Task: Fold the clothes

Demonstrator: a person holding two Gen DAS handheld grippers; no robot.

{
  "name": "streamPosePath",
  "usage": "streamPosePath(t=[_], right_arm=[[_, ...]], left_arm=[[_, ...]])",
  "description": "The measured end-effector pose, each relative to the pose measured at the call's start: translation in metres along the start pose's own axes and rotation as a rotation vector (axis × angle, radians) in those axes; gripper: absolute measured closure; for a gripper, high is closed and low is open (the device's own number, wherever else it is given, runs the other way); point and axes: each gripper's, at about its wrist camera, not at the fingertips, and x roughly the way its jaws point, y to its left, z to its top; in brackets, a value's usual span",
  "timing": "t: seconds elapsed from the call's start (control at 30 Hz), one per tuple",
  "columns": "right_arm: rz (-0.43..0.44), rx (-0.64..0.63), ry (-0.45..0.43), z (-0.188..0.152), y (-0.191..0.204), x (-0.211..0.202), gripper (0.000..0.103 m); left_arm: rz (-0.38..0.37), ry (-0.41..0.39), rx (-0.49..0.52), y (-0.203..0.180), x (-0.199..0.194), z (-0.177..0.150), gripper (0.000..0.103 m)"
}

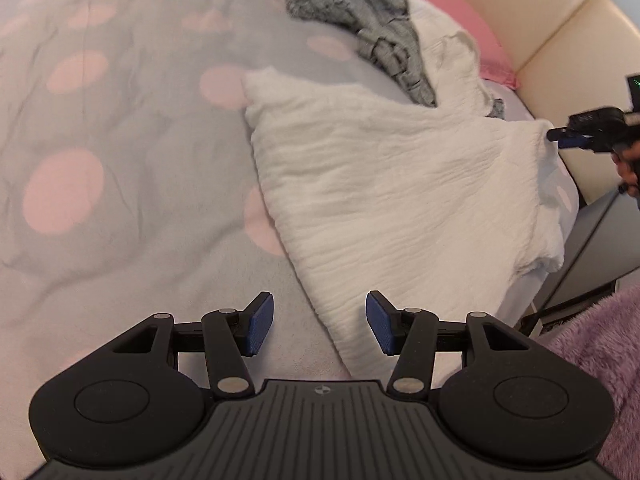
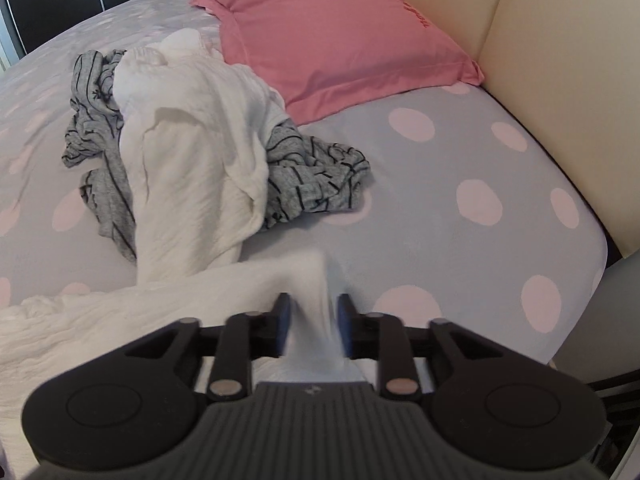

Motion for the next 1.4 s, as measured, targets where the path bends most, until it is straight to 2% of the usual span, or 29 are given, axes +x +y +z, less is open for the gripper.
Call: streamPosePath(t=[0.1, 0.17, 0.23, 0.27, 0.3, 0.4, 0.47, 0.53, 0.6, 0.7, 0.73, 0.77, 0.83, 0.87, 1.07, 1.23, 1.3, 1.33, 1.37, 1.4], right_arm=[[0.012, 0.006, -0.012, -0.009, -0.008, -0.003, 0.063], [0.016, 0.022, -0.015, -0.018, -0.016, -0.004, 0.053], [0.017, 0.038, -0.013, -0.027, -0.025, -0.003, 0.052], [0.017, 0.060, -0.005, -0.032, -0.031, -0.002, 0.051], [0.030, 0.099, 0.006, -0.038, -0.040, 0.000, 0.050], [0.080, 0.222, 0.031, -0.056, -0.063, 0.006, 0.048], [0.131, 0.285, 0.028, -0.067, -0.075, 0.009, 0.053], [0.167, 0.282, 0.007, -0.072, -0.077, 0.010, 0.057], [0.183, 0.270, -0.016, -0.075, -0.078, 0.013, 0.057], [0.200, 0.280, 0.010, -0.077, -0.076, 0.031, 0.058], [0.210, 0.291, 0.029, -0.079, -0.076, 0.038, 0.064], [0.222, 0.298, 0.041, -0.081, -0.074, 0.044, 0.078], [0.221, 0.272, 0.043, -0.085, -0.066, 0.048, 0.093], [0.202, 0.253, 0.037, -0.084, -0.063, 0.046, 0.094], [0.216, 0.298, 0.005, -0.065, -0.083, 0.004, 0.096], [0.221, 0.382, 0.028, -0.079, -0.101, 0.010, 0.096], [0.223, 0.415, 0.037, -0.084, -0.109, 0.012, 0.093], [0.224, 0.432, 0.042, -0.087, -0.112, 0.013, 0.086], [0.225, 0.448, 0.047, -0.089, -0.116, 0.014, 0.066], [0.226, 0.465, 0.052, -0.092, -0.119, 0.015, 0.053]], left_arm=[[-0.042, 0.043, -0.050, 0.003, 0.012, -0.003, 0.055], [-0.057, 0.054, -0.064, 0.001, 0.018, -0.005, 0.056], [-0.057, 0.049, -0.071, 0.000, 0.021, -0.007, 0.059], [-0.068, 0.046, -0.080, 0.000, 0.022, -0.007, 0.065], [-0.081, 0.047, -0.091, 0.001, 0.023, -0.006, 0.078], [-0.110, 0.036, -0.099, 0.000, 0.024, -0.004, 0.095], [-0.112, 0.020, -0.093, -0.002, 0.021, -0.003, 0.097], [-0.116, 0.001, -0.099, -0.003, 0.016, -0.002, 0.098], [-0.114, -0.009, -0.100, -0.004, 0.013, 0.001, 0.098], [-0.096, -0.014, -0.097, -0.007, 0.013, 0.004, 0.098], [-0.094, -0.018, -0.096, -0.007, 0.012, 0.005, 0.098], [-0.093, -0.023, -0.095, -0.008, 0.010, 0.005, 0.098], [-0.092, -0.035, -0.096, -0.009, 0.006, 0.006, 0.098], [-0.092, -0.040, -0.097, -0.010, 0.004, 0.007, 0.099], [-0.095, -0.055, -0.118, -0.009, -0.006, 0.009, 0.099], [-0.085, -0.041, -0.118, -0.009, -0.005, 0.007, 0.099], [-0.076, -0.032, -0.119, -0.008, -0.004, 0.006, 0.099], [-0.078, -0.026, -0.123, -0.007, -0.003, 0.006, 0.098], [-0.091, -0.022, -0.137, -0.005, -0.002, 0.004, 0.098], [-0.105, -0.018, -0.152, -0.003, -0.001, 0.003, 0.097]])
